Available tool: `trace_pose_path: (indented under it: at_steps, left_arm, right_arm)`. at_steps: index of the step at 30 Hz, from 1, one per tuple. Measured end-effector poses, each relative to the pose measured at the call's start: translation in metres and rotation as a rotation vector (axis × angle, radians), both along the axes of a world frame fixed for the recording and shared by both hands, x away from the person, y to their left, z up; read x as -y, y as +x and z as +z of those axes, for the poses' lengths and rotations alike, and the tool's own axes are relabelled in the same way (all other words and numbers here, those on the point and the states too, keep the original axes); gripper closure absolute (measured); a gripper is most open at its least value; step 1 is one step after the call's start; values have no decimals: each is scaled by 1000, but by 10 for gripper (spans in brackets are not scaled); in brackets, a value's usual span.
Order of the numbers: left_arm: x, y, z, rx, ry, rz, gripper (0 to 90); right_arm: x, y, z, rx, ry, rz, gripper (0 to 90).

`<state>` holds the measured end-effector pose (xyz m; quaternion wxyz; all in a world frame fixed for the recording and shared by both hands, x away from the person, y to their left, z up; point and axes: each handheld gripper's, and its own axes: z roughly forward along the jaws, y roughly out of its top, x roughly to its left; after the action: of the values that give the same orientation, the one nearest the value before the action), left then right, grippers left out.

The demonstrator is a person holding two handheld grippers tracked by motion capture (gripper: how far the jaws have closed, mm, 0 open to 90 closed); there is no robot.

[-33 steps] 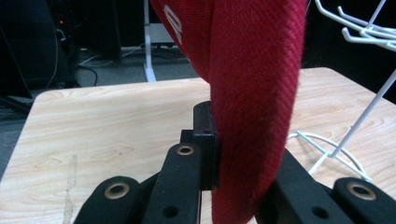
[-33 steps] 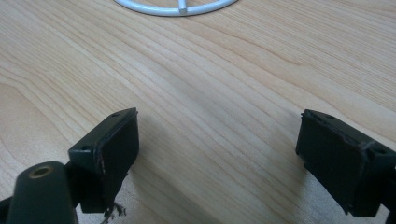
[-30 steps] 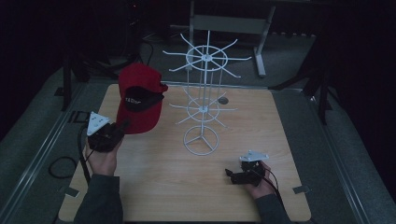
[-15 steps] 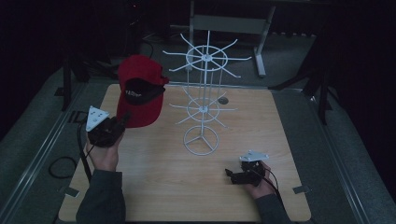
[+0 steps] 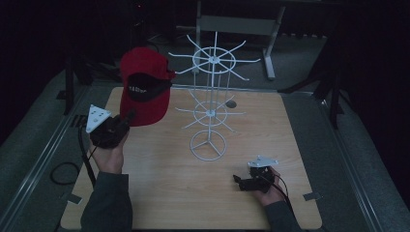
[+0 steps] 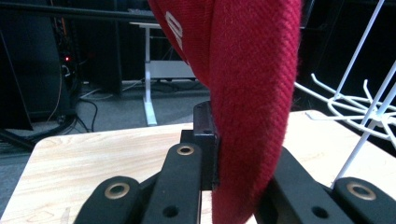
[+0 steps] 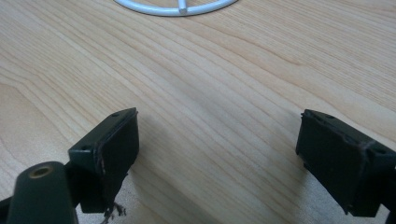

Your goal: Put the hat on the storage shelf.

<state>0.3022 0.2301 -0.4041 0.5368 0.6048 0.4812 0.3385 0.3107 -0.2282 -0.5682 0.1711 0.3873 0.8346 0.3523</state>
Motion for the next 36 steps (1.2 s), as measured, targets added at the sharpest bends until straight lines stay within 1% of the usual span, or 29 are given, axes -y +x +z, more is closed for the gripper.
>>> trace_pose_path:
  at_steps: [10, 14, 18, 22, 27, 36]
  left_arm:
    - [-1, -3, 11, 37, -18, 1, 858]
    - [-2, -4, 15, 50, -27, -6, 858]
    - [-2, -5, 19, 64, -27, -11, 858]
    - [-4, -6, 23, 76, -39, -15, 858]
    - [-5, -8, 27, 90, -42, -15, 858]
    - [-6, -11, 31, 120, -61, -20, 858]
  right_arm:
    - [0, 0, 0, 0, 0, 0, 131]
    - [0, 0, 0, -1, 0, 0, 131]
    - [0, 0, 0, -1, 0, 0, 131]
    - [0, 0, 0, -1, -1, 0, 131]
    - [0, 0, 0, -1, 0, 0, 131]
    - [0, 0, 0, -1, 0, 0, 131]
